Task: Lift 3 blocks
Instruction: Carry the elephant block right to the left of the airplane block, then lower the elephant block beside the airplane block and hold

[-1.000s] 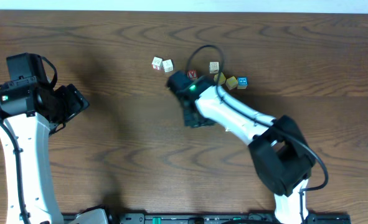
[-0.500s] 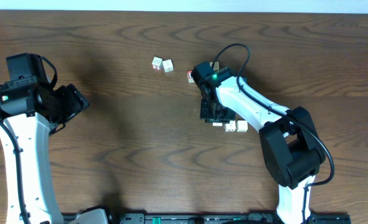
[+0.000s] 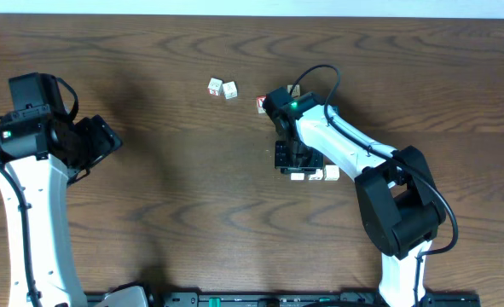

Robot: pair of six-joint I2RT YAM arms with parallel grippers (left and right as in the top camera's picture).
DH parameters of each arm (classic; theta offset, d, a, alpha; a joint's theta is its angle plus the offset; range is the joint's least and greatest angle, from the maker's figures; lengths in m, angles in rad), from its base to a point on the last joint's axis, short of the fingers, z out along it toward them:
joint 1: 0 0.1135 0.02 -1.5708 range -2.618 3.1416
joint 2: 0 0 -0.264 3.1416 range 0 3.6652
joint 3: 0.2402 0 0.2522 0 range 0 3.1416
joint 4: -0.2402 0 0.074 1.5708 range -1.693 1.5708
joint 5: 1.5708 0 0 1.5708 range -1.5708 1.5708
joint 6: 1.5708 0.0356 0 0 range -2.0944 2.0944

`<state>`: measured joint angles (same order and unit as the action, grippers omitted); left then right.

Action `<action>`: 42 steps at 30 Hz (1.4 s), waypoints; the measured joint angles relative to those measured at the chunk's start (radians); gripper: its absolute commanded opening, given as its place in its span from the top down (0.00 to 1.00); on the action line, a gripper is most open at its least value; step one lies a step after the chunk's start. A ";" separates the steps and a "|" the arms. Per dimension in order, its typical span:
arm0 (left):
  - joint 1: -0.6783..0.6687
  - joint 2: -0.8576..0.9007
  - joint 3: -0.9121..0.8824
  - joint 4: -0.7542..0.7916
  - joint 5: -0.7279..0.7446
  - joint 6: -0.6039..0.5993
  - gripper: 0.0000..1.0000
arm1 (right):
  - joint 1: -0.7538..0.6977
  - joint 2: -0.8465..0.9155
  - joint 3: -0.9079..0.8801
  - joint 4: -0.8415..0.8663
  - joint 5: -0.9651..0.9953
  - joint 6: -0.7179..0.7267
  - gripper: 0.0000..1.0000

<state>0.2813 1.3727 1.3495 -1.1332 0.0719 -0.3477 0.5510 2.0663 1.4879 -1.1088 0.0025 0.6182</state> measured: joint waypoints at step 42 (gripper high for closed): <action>0.000 0.000 0.000 0.000 0.000 0.000 0.15 | 0.000 0.000 0.000 0.020 0.020 -0.027 0.73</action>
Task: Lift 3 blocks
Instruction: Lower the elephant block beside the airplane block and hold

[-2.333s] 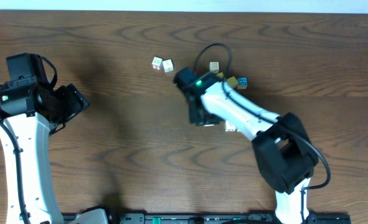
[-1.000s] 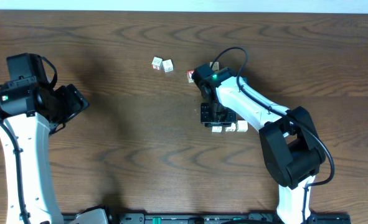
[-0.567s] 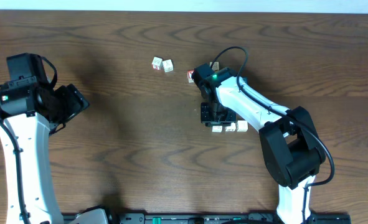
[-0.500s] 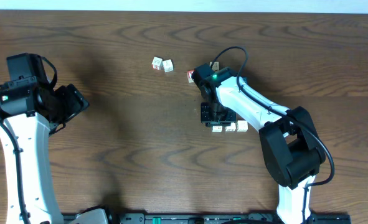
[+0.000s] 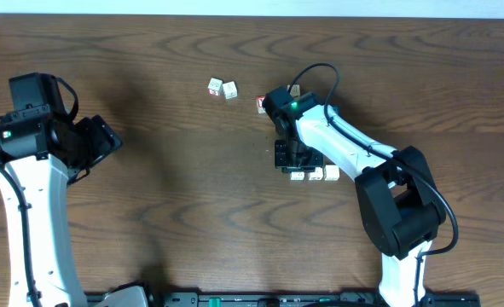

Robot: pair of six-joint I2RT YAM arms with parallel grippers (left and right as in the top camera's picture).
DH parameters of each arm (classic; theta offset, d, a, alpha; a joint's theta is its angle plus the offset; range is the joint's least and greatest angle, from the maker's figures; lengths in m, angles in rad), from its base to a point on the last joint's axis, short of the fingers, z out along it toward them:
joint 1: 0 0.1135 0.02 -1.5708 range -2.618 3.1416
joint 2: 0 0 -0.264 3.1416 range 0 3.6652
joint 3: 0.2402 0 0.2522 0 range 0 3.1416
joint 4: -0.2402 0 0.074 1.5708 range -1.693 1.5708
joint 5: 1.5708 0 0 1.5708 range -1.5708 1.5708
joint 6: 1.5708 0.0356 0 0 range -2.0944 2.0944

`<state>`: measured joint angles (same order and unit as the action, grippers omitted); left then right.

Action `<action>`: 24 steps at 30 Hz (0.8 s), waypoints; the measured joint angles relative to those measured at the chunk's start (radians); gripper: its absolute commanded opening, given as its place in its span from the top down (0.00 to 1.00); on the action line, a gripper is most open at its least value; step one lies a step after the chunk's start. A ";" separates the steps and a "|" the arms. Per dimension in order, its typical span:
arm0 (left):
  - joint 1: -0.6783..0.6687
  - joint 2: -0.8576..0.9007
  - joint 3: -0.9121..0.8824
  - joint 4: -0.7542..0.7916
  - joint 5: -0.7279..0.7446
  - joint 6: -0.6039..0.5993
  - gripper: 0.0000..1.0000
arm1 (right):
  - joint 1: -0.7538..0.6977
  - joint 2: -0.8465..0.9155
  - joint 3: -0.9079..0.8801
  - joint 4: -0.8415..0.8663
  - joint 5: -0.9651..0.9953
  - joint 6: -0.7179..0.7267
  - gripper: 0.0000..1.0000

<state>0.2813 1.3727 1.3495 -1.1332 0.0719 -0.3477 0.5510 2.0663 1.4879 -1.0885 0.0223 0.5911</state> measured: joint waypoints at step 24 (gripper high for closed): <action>0.000 0.000 0.000 0.000 0.000 0.000 0.15 | -0.014 0.000 0.000 -0.013 0.009 -0.061 0.74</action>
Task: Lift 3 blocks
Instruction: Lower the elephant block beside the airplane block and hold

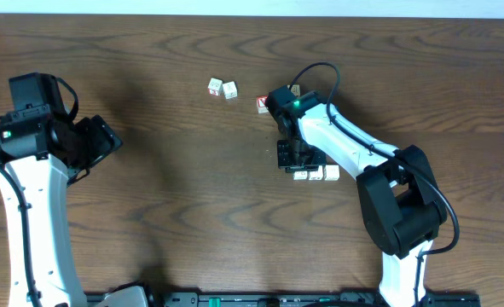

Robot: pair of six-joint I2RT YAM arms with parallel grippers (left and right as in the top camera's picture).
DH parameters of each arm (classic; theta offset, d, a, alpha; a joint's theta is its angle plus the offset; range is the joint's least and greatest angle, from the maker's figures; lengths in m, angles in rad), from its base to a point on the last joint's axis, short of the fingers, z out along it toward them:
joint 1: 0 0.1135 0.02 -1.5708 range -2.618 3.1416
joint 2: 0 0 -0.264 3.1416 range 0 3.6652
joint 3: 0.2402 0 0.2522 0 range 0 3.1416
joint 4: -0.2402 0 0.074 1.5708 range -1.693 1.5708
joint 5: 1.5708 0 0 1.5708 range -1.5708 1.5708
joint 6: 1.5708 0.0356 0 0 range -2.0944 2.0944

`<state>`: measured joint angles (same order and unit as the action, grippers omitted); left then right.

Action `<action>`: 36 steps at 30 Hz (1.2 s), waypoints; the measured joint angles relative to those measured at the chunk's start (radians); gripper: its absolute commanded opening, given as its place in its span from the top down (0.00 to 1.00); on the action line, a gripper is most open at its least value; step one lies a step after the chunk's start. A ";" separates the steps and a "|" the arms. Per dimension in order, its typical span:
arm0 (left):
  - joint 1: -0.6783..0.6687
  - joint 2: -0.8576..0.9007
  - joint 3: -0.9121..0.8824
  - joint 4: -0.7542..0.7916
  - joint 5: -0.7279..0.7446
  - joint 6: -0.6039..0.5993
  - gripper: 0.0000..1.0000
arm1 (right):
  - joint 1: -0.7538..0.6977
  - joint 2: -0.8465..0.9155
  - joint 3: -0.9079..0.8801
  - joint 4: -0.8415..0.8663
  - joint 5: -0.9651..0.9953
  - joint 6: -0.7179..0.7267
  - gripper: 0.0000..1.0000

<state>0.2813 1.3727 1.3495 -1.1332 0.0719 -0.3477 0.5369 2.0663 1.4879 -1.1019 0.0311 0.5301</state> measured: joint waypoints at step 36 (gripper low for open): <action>0.000 0.000 0.000 0.000 0.000 0.000 0.15 | -0.002 0.000 0.000 0.000 -0.024 0.018 0.69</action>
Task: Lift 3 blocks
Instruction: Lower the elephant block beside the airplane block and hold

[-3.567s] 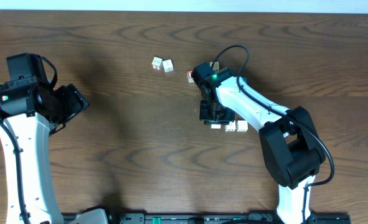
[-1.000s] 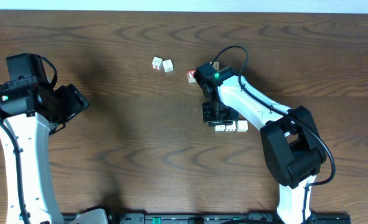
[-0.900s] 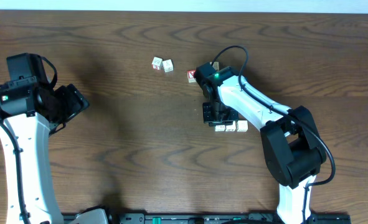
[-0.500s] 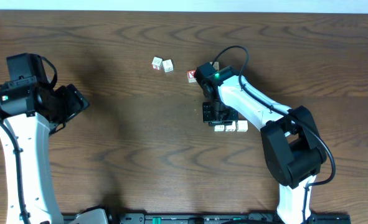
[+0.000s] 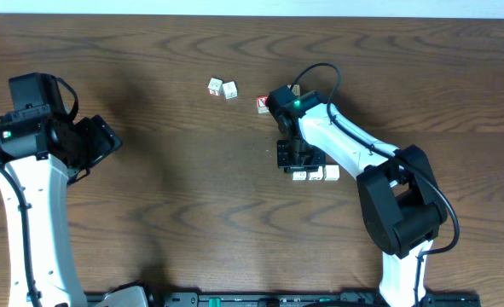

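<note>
Three pale blocks (image 5: 316, 174) lie in a short row on the brown table, right of centre. My right gripper (image 5: 290, 159) points down at the left end of that row, its black head hiding part of the nearest block. Its fingers are hidden beneath the head, so their state is unclear. My left gripper (image 5: 105, 136) hangs at the far left, away from all the blocks; its fingers cannot be made out.
Two more pale blocks (image 5: 222, 88) sit together at the back, left of the right arm. A red-marked block (image 5: 260, 103) lies beside the right arm's wrist. Another block (image 5: 294, 89) peeks out behind it.
At the oldest moment my right gripper was low over the left end of the row of three blocks. By 1.2 s ago it had shifted a few pixels to the right, and it stays there now. The row still lies on the table. The left arm never moved.
</note>
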Robot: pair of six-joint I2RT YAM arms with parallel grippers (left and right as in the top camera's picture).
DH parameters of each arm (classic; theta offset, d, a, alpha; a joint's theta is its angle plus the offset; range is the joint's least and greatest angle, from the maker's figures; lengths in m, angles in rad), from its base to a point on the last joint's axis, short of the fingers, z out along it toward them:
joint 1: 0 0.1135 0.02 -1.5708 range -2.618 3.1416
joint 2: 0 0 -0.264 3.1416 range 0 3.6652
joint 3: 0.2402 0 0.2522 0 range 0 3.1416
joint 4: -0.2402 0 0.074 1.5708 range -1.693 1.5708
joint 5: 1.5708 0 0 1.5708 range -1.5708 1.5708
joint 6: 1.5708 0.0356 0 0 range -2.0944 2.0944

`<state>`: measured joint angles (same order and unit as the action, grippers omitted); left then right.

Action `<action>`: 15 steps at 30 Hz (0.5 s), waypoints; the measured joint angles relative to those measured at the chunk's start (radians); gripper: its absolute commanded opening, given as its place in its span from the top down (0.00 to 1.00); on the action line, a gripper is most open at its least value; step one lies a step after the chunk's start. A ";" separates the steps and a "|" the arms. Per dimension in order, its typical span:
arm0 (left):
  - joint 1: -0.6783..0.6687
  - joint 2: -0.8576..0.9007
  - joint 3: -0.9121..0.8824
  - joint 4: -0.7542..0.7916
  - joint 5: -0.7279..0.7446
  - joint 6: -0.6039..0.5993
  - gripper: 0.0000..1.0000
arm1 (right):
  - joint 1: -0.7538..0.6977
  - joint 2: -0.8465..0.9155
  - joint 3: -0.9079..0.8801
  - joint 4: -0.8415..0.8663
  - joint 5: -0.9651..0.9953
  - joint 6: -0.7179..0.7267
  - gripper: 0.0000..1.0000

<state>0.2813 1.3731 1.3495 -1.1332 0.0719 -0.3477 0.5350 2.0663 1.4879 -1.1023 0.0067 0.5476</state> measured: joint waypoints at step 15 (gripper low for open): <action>0.000 0.000 0.000 0.000 0.000 0.000 0.15 | 0.000 0.000 0.000 -0.001 -0.007 0.000 0.66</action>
<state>0.2813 1.3731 1.3495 -1.1332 0.0723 -0.3477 0.5350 2.0663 1.4879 -1.1030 -0.0006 0.5480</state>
